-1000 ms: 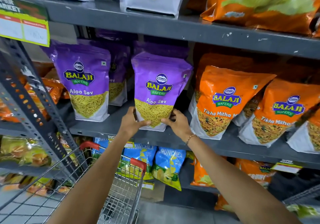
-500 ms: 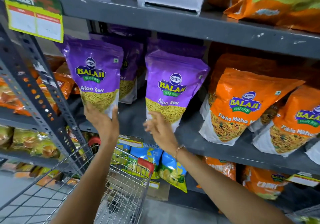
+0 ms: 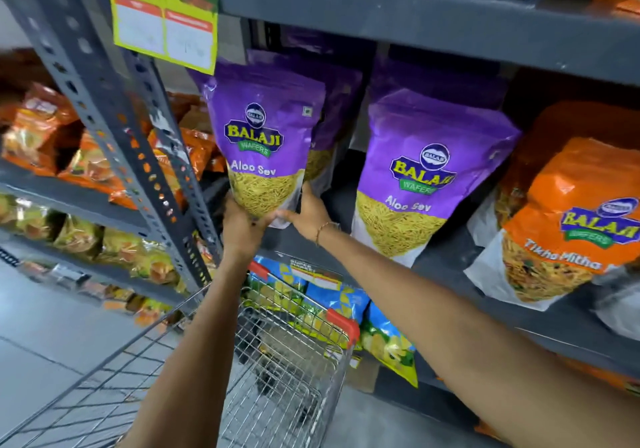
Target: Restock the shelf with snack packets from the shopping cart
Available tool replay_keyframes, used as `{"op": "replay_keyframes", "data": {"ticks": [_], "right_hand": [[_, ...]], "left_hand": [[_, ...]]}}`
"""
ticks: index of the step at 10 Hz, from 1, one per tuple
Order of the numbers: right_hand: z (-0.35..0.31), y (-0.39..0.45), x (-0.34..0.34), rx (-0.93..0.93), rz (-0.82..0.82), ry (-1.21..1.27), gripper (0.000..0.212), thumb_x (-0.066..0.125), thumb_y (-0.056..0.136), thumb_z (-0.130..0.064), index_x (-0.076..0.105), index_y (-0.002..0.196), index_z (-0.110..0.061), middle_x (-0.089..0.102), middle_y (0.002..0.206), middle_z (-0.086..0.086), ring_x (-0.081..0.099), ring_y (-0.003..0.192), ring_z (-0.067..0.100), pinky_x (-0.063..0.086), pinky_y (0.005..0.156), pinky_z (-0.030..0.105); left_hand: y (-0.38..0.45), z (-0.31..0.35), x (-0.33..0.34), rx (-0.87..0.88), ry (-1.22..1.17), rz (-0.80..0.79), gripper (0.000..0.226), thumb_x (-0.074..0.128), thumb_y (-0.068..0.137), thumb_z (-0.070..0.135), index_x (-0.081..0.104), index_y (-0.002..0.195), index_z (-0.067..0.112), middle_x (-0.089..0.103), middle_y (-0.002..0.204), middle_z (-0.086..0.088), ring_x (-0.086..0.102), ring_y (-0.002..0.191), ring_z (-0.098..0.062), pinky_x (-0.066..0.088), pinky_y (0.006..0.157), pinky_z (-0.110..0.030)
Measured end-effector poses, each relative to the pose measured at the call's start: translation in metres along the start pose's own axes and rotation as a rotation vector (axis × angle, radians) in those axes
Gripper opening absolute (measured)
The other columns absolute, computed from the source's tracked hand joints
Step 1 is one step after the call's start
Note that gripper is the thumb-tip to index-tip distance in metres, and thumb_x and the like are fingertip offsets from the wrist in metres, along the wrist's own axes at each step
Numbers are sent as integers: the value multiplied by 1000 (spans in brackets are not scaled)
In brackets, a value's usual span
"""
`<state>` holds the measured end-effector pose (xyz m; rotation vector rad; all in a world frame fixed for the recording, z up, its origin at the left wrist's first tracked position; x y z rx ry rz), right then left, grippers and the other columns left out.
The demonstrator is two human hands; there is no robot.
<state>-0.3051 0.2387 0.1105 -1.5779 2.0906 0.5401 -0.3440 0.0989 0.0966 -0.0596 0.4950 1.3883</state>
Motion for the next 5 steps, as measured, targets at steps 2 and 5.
{"op": "replay_keyframes", "data": {"ticks": [2, 5], "right_hand": [[17, -7, -11, 6, 63, 79, 38, 63, 86, -22, 43, 104, 4, 58, 100, 32, 57, 93, 39, 45, 77, 46], [0, -25, -22, 64, -62, 48, 48, 46, 94, -32, 31, 127, -1, 55, 124, 24, 53, 114, 37, 43, 94, 45]], "left_hand": [[-2, 5, 16, 84, -1, 22, 83, 77, 70, 37, 33, 137, 12, 45, 136, -9, 43, 128, -19, 37, 107, -24], [-18, 14, 23, 19, 2, 20, 84, 71, 77, 30, 22, 139, 0, 38, 136, -7, 37, 129, -17, 31, 109, -14]]}}
Point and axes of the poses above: each hand's wrist, its own y-axis towards the middle knuckle, its own x-axis out of the palm, z = x × y, the point moved 7 cm from there along y, towards the middle knuckle
